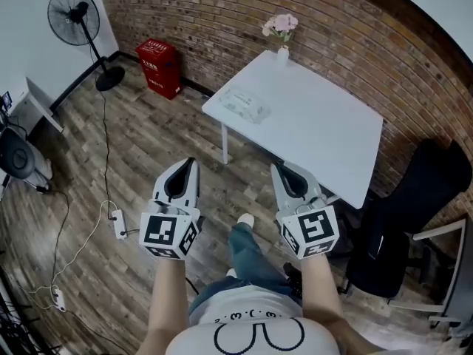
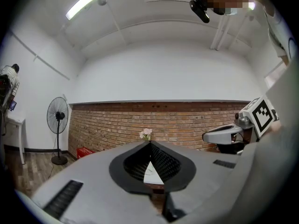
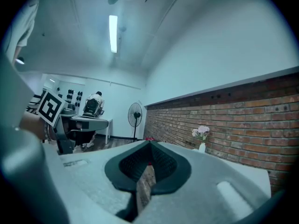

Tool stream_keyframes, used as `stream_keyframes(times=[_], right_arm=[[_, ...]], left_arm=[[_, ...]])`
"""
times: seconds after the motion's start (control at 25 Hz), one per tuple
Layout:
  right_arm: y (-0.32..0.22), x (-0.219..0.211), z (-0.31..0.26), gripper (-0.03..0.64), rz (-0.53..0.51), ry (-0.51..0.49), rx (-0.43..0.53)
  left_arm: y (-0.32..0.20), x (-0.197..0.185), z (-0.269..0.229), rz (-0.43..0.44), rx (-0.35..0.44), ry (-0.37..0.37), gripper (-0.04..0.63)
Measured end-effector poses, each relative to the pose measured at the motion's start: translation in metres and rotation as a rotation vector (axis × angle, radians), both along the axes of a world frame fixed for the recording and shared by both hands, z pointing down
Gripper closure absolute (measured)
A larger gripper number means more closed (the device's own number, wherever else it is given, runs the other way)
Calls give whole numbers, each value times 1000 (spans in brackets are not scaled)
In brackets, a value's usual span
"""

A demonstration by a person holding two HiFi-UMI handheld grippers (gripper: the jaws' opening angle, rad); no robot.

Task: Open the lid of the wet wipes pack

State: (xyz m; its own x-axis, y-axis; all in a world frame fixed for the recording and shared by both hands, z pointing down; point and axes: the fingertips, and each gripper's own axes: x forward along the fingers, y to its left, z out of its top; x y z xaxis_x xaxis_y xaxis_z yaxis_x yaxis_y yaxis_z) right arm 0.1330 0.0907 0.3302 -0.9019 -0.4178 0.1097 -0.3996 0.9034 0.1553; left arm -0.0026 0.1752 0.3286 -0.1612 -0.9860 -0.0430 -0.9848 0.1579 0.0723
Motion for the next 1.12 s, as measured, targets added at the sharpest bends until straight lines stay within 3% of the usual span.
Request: stream_keyframes(times=[0.32, 0.6, 0.84, 1.12], right_arm=[[-75, -89, 16, 617, -37, -18, -22], [-168, -164, 26, 617, -41, 33, 2], [-247, -191, 40, 617, 19, 52, -15], [-302, -196, 54, 615, 87, 59, -66]], left_arm=[[-75, -74, 11, 16, -13, -3, 597], [-182, -138, 15, 75, -47, 0, 597], [-267, -174, 23, 122, -71, -5, 597], [-326, -195, 47, 156, -107, 33, 597]])
